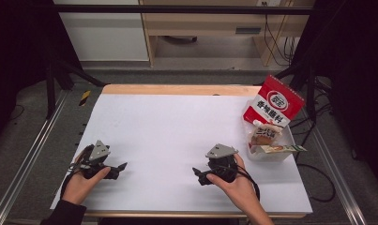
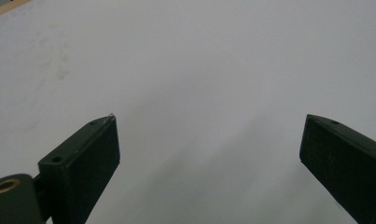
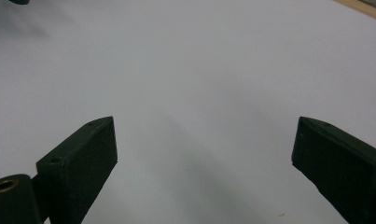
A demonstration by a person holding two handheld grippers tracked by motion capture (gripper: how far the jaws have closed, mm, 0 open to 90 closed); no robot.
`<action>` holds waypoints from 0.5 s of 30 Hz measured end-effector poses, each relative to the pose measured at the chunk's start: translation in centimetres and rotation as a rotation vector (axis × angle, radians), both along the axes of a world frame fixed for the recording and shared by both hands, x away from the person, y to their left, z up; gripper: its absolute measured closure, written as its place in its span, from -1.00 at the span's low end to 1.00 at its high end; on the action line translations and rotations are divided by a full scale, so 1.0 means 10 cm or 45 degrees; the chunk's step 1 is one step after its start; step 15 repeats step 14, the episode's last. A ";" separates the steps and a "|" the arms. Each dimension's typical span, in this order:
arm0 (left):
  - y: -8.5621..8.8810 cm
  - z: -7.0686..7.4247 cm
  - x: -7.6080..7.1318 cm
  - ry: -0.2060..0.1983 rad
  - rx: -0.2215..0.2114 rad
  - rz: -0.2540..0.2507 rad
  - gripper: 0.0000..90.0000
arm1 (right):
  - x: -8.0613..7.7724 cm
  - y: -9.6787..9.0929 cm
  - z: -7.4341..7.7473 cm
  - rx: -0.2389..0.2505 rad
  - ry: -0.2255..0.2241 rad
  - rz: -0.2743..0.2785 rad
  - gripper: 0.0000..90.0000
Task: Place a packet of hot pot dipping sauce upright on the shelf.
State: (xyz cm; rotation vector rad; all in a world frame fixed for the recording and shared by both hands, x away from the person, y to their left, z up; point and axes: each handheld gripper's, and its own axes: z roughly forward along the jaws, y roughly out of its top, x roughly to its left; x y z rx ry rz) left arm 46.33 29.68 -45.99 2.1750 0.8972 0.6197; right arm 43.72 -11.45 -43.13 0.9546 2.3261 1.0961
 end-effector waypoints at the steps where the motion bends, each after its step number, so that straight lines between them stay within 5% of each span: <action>1: 0.00 0.00 0.00 0.001 0.003 -0.001 -0.90 | 0.02 0.00 -0.03 0.005 0.010 -0.009 -0.84; 8: -0.01 -0.01 0.00 0.002 0.005 -0.003 -0.90 | 0.14 0.04 -0.24 0.027 0.060 -0.062 -0.84; 15: -0.04 0.00 0.01 -0.002 0.013 -0.020 -0.90 | 0.05 0.03 -0.29 0.040 0.009 -0.096 -0.84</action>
